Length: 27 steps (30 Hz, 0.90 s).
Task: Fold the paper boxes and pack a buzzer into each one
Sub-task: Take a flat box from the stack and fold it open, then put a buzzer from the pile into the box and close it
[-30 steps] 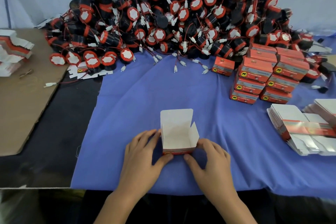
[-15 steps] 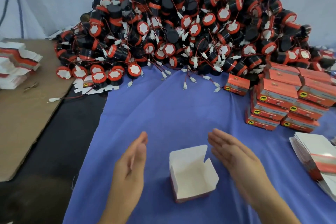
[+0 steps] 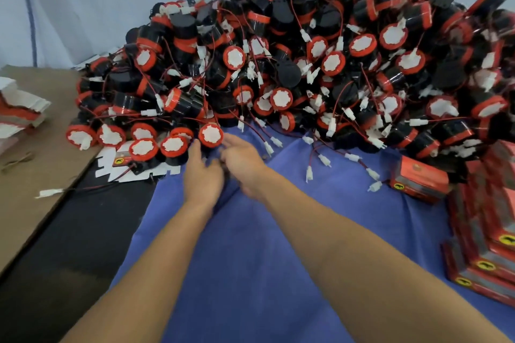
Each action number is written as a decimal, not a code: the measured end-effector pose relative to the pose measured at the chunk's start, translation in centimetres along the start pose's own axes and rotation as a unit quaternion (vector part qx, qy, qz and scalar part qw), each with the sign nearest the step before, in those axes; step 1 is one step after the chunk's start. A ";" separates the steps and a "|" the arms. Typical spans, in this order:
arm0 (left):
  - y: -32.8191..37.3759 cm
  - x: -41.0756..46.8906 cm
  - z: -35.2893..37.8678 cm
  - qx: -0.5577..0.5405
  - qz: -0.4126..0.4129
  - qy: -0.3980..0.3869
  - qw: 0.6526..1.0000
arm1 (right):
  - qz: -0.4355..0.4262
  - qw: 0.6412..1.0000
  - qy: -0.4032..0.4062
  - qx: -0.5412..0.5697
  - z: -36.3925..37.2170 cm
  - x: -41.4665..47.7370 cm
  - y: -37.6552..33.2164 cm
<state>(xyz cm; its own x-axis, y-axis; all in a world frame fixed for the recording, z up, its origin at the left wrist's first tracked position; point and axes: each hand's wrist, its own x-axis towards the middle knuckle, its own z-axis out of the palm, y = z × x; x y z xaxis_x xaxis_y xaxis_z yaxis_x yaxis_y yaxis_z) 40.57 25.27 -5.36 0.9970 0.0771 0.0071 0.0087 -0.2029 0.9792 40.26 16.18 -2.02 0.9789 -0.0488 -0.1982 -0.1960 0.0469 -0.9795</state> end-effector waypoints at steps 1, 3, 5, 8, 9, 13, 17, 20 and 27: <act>-0.2 0.9 0.2 0.014 0.013 0.005 1.000 | -0.013 1.000 0.008 -0.019 0.1 1.0 0.2; -0.5 2.1 0.5 0.051 0.032 0.021 0.998 | -0.029 0.998 0.039 -0.047 -0.1 2.3 0.9; -0.9 2.3 0.8 0.080 0.068 0.053 0.993 | -0.040 0.997 0.060 -0.039 -0.4 2.7 1.5; -1.4 2.0 1.1 0.051 0.099 0.105 0.988 | -0.075 0.994 0.074 -0.040 -0.5 2.6 2.1; -1.5 1.9 1.0 0.038 0.103 0.121 0.987 | -0.091 0.991 0.083 -0.046 -0.5 2.1 2.2; -0.7 0.5 0.4 0.016 0.122 0.130 0.984 | -0.117 0.987 0.104 -0.038 -0.8 -1.0 1.7; 1.2 -3.0 -0.8 0.016 0.160 0.120 0.980 | -0.123 0.987 0.083 -0.057 -1.9 -6.2 0.2; 3.1 -7.4 -2.1 0.016 0.169 0.075 0.983 | -0.091 0.994 0.059 -0.018 -3.5 -11.0 -1.0; 7.2 -20.2 -5.6 -0.012 0.132 -0.099 0.986 | -0.050 0.987 0.109 0.103 -8.5 -22.7 -5.4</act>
<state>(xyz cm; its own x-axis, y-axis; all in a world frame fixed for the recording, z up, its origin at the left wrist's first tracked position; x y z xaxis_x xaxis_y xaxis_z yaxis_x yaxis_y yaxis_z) 20.08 27.73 2.64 0.9599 -0.1674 0.2251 -0.2527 -0.1676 0.9529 18.61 8.58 7.43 0.9526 -0.2766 -0.1265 -0.0615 0.2320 -0.9708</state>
